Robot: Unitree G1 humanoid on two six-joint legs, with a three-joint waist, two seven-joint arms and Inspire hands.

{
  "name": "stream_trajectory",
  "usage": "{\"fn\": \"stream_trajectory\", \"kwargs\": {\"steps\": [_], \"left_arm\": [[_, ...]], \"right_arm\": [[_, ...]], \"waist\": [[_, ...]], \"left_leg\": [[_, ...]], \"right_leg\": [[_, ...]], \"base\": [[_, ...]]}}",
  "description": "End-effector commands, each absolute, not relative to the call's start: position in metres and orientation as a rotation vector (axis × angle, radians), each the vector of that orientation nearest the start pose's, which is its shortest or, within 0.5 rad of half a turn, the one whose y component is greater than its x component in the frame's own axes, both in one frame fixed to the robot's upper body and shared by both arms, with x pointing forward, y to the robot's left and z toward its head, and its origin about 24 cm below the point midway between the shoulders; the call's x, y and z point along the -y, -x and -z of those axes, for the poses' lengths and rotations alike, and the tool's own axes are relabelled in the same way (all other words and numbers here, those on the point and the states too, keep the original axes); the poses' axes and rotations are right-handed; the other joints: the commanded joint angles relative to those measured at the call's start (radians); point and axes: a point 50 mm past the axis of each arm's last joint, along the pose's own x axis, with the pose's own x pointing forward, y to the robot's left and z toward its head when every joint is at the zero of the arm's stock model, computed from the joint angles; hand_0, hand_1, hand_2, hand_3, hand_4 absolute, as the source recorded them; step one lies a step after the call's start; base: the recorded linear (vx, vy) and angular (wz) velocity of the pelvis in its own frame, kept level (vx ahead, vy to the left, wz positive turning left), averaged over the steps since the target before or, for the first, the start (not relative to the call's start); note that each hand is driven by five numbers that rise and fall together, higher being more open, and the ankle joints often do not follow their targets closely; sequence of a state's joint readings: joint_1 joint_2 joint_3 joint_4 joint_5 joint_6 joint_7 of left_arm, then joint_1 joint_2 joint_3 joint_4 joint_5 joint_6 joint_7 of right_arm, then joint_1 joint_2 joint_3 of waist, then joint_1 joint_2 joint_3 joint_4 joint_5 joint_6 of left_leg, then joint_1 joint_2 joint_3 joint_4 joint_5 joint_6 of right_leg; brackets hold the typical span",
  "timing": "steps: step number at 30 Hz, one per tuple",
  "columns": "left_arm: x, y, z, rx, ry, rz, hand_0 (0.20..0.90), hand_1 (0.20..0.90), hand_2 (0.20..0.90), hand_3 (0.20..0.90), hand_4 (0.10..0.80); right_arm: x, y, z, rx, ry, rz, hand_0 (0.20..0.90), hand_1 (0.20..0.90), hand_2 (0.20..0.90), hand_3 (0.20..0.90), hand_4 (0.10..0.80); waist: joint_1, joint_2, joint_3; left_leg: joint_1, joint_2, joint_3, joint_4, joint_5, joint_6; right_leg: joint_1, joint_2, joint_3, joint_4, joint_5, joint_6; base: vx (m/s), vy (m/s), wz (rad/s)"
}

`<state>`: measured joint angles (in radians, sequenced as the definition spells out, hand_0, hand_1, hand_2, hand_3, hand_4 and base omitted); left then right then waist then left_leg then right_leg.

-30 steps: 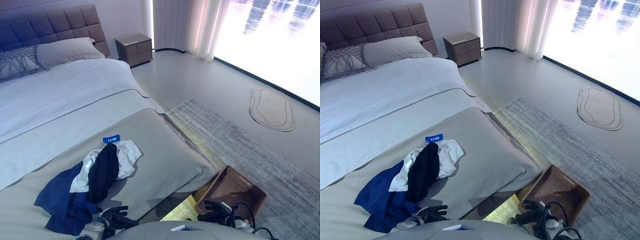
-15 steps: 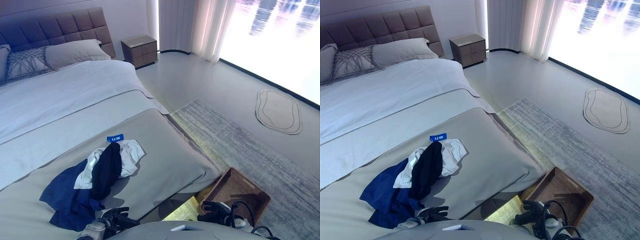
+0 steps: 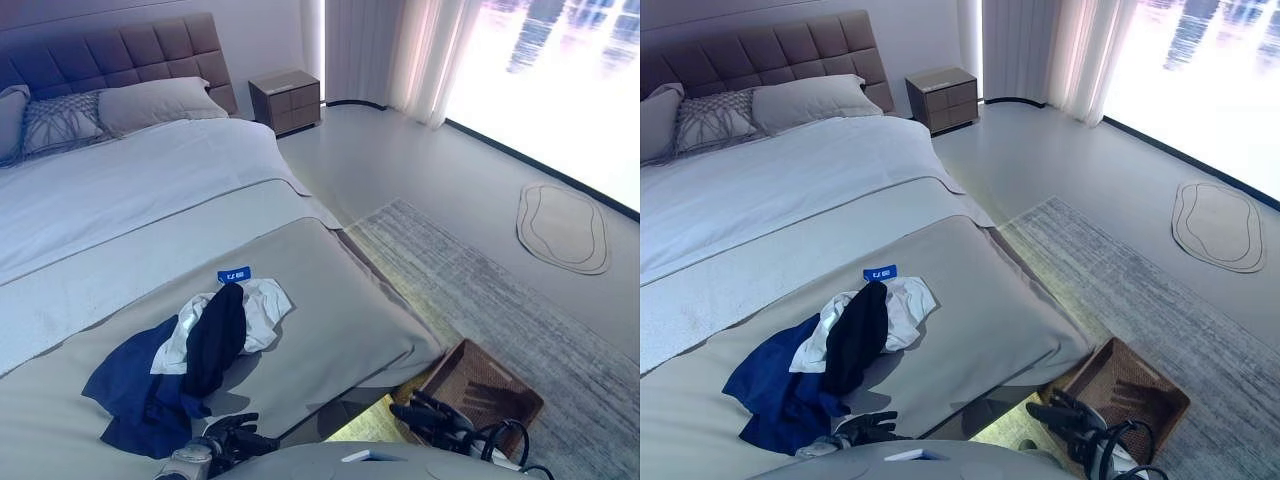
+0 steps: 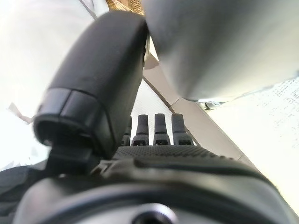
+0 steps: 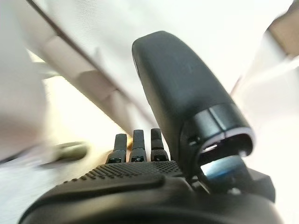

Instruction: Pick up the clothes from the bed and place them into the basket

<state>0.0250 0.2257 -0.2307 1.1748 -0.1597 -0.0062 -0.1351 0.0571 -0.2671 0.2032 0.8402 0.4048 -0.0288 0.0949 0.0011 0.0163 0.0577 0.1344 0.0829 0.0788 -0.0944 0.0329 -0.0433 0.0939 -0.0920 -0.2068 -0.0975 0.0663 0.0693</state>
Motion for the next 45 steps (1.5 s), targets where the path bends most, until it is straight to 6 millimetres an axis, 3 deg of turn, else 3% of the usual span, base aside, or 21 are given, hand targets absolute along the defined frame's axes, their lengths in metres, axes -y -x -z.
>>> {"fn": "stream_trajectory", "kwargs": {"steps": [1, 5, 11, 13, 16, 17, 21, 30, 39, 40, 41, 42, 43, 45], "left_arm": [[-0.205, -0.107, 0.160, -1.144, -0.112, 0.102, 0.900, 0.900, 0.900, 0.900, 0.800], [-0.207, -0.118, 0.156, -1.105, -0.153, 0.113, 0.900, 0.900, 0.900, 0.900, 0.800], [-0.228, -0.141, 0.145, -1.060, -0.248, 0.086, 0.900, 0.900, 0.900, 0.900, 0.800], [-0.234, -0.150, 0.140, -1.042, -0.284, 0.086, 0.900, 0.900, 0.900, 0.900, 0.800], [-0.237, -0.156, 0.137, -1.028, -0.293, 0.081, 0.900, 0.900, 0.900, 0.900, 0.800], [-0.239, -0.172, 0.129, -0.985, -0.294, 0.067, 0.900, 0.900, 0.900, 0.900, 0.800], [-0.239, -0.199, 0.114, -0.900, -0.292, 0.060, 0.900, 0.900, 0.900, 0.900, 0.800], [-0.236, -0.213, 0.106, -0.842, -0.306, 0.073, 0.900, 0.900, 0.900, 0.900, 0.800], [-0.232, -0.212, 0.106, -0.819, -0.277, 0.084, 0.900, 0.900, 0.900, 0.900, 0.800], [-0.232, -0.212, 0.106, -0.816, -0.278, 0.086, 0.900, 0.900, 0.900, 0.900, 0.800], [-0.232, -0.212, 0.105, -0.813, -0.281, 0.090, 0.900, 0.900, 0.900, 0.900, 0.800], [-0.232, -0.212, 0.105, -0.811, -0.280, 0.091, 0.900, 0.900, 0.900, 0.900, 0.800], [-0.232, -0.212, 0.105, -0.808, -0.280, 0.092, 0.900, 0.900, 0.900, 0.900, 0.800], [-0.232, -0.211, 0.105, -0.807, -0.284, 0.095, 0.900, 0.900, 0.900, 0.900, 0.800]], "right_arm": [[0.175, -0.233, 0.069, -0.437, 0.124, -0.151, 0.900, 0.900, 0.900, 0.900, 0.800], [0.162, -0.282, 0.016, -0.180, 0.566, -0.189, 0.900, 0.900, 0.900, 0.900, 0.800], [0.144, -0.350, -0.061, 0.031, 0.878, -0.184, 0.900, 0.900, 0.900, 0.900, 0.800], [0.137, -0.364, -0.082, 0.099, 0.965, -0.177, 0.900, 0.900, 0.900, 0.900, 0.800], [0.135, -0.370, -0.092, 0.128, 1.001, -0.178, 0.900, 0.900, 0.900, 0.900, 0.800], [0.129, -0.379, -0.111, 0.195, 1.092, -0.174, 0.900, 0.900, 0.900, 0.900, 0.800], [0.119, -0.393, -0.142, 0.289, 1.244, -0.168, 0.900, 0.900, 0.900, 0.900, 0.800], [0.105, -0.406, -0.169, 0.348, 1.356, -0.118, 0.900, 0.900, 0.900, 0.900, 0.800], [0.115, -0.416, -0.163, 0.166, 1.416, -0.119, 0.900, 0.900, 0.900, 0.900, 0.800], [0.117, -0.417, -0.162, 0.140, 1.404, -0.119, 0.639, 0.639, 0.639, 0.595, 0.495], [0.118, -0.417, -0.162, 0.130, 1.384, -0.108, 0.535, 0.535, 0.535, 0.475, 0.375], [0.120, -0.418, -0.164, 0.127, 1.370, -0.097, 0.382, 0.382, 0.382, 0.296, 0.196], [0.120, -0.419, -0.165, 0.130, 1.356, -0.085, 0.300, 0.300, 0.300, 0.200, 0.100], [0.120, -0.419, -0.169, 0.140, 1.326, -0.065, 0.300, 0.300, 0.300, 0.200, 0.100]], "waist": [[0.040, -0.026, 0.077], [0.098, -0.047, 0.128], [0.173, -0.074, 0.242], [0.194, -0.085, 0.268], [0.207, -0.091, 0.280], [0.234, -0.100, 0.306], [0.288, -0.114, 0.344], [0.378, -0.119, 0.387], [0.435, -0.095, 0.415], [0.440, -0.094, 0.418], [0.445, -0.092, 0.421], [0.448, -0.090, 0.422], [0.450, -0.090, 0.425], [0.453, -0.090, 0.427]], "left_leg": [[-0.006, -0.086, 0.026, 0.030, -0.082, 0.064], [-0.071, -0.096, -0.012, 0.061, -0.078, 0.073], [-0.185, -0.091, -0.047, 0.093, -0.054, 0.080], [-0.221, -0.089, -0.057, 0.091, -0.041, 0.082], [-0.241, -0.089, -0.062, 0.092, -0.034, 0.083], [-0.282, -0.091, -0.075, 0.090, -0.022, 0.081], [-0.341, -0.095, -0.113, 0.089, -0.005, 0.072], [-0.389, -0.082, -0.181, 0.052, 0.027, 0.055], [-0.401, -0.078, -0.229, 0.029, 0.044, 0.039], [-0.402, -0.079, -0.233, 0.029, 0.046, 0.039], [-0.404, -0.079, -0.239, 0.029, 0.048, 0.038], [-0.405, -0.079, -0.241, 0.028, 0.049, 0.037], [-0.405, -0.079, -0.245, 0.028, 0.049, 0.037], [-0.403, -0.076, -0.244, 0.028, 0.047, 0.036]], "right_leg": [[0.031, -0.009, -0.025, 0.094, -0.107, -0.007], [-0.021, -0.029, -0.043, 0.128, -0.098, 0.000], [-0.100, -0.047, -0.065, 0.178, -0.077, 0.021], [-0.117, -0.049, -0.071, 0.182, -0.071, 0.028], [-0.126, -0.051, -0.078, 0.187, -0.068, 0.031], [-0.146, -0.059, -0.096, 0.193, -0.056, 0.036], [-0.168, -0.071, -0.130, 0.200, -0.043, 0.040], [-0.191, -0.083, -0.210, 0.236, -0.068, 0.040], [-0.198, -0.104, -0.249, 0.276, -0.117, 0.036], [-0.199, -0.106, -0.252, 0.279, -0.118, 0.036], [-0.200, -0.108, -0.256, 0.282, -0.118, 0.036], [-0.203, -0.108, -0.258, 0.283, -0.119, 0.036], [-0.204, -0.108, -0.260, 0.285, -0.121, 0.035], [-0.204, -0.108, -0.262, 0.286, -0.122, 0.035]], "base": [[-0.050, 0.075, 0.22], [-0.103, 0.044, 0.35], [-0.164, 0.026, 0.43], [-0.135, 0.033, 0.32], [-0.082, 0.031, 0.25], [-0.132, 0.054, 0.24], [-0.077, 0.021, 0.34], [0.008, -0.034, 0.34], [0.049, -0.011, 0.15], [0.026, -0.020, 0.15], [0.020, -0.016, 0.17], [0.017, -0.013, 0.14], [0.013, -0.010, 0.10], [0.007, -0.006, 0.03]]}}
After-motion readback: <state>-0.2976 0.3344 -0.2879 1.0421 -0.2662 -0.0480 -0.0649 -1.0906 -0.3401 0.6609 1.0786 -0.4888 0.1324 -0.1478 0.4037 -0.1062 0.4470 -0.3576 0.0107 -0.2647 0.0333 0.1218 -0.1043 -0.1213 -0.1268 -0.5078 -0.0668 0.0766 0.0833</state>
